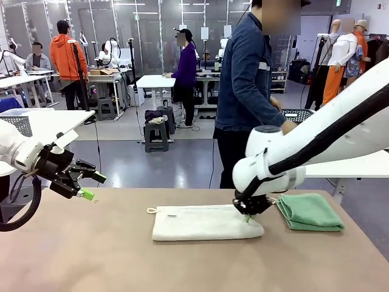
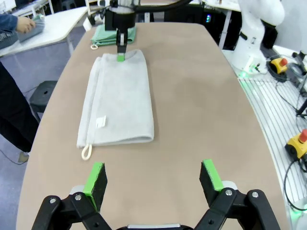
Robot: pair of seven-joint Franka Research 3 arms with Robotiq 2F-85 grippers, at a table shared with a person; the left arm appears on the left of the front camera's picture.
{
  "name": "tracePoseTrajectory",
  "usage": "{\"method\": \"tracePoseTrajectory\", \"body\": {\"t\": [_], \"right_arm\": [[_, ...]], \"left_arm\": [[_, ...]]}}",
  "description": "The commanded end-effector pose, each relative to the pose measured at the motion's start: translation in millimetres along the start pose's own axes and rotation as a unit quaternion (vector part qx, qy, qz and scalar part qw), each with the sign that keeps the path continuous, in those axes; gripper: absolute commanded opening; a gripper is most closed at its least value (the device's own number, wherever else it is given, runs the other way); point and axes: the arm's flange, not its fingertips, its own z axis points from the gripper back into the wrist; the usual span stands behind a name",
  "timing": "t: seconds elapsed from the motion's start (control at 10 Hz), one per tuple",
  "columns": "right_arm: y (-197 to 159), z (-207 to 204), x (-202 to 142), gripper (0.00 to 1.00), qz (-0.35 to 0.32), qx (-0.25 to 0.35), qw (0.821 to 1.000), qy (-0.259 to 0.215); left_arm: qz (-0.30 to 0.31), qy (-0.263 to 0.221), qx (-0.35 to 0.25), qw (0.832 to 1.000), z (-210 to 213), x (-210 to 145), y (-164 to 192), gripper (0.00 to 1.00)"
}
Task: Fold the towels and place them in the basket.
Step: When a person lays out a Towel with hook on the table, fold it in half twice.
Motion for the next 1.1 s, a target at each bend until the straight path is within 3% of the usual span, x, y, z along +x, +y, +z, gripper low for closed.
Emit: {"method": "tracePoseTrajectory", "body": {"t": [0.0,0.2,0.4,0.7,1.0], "right_arm": [[0.8,34.4,-12.6,0.00,0.004,-0.008,1.000,-0.030],[39.4,77.3,-10.3,0.00,0.025,-0.041,0.997,-0.059],[112.0,101.7,-3.2,0.00,0.055,-0.063,0.996,-0.038],[206.5,88.8,15.5,0.00,0.082,-0.070,0.994,-0.002],[256.2,53.2,23.2,0.00,0.046,-0.047,0.998,0.015]], "left_arm": [[-0.004,0.005,0.001,1.000,1.9,1.9,-0.5,0.98],[-0.004,0.005,0.001,1.000,1.9,1.9,-0.5,0.98],[-0.004,0.005,0.001,1.000,1.9,1.9,-0.5,0.98],[-0.004,0.005,0.001,1.000,1.9,1.9,-0.5,0.98],[-0.004,0.005,0.001,1.000,1.9,1.9,-0.5,0.98]]}}
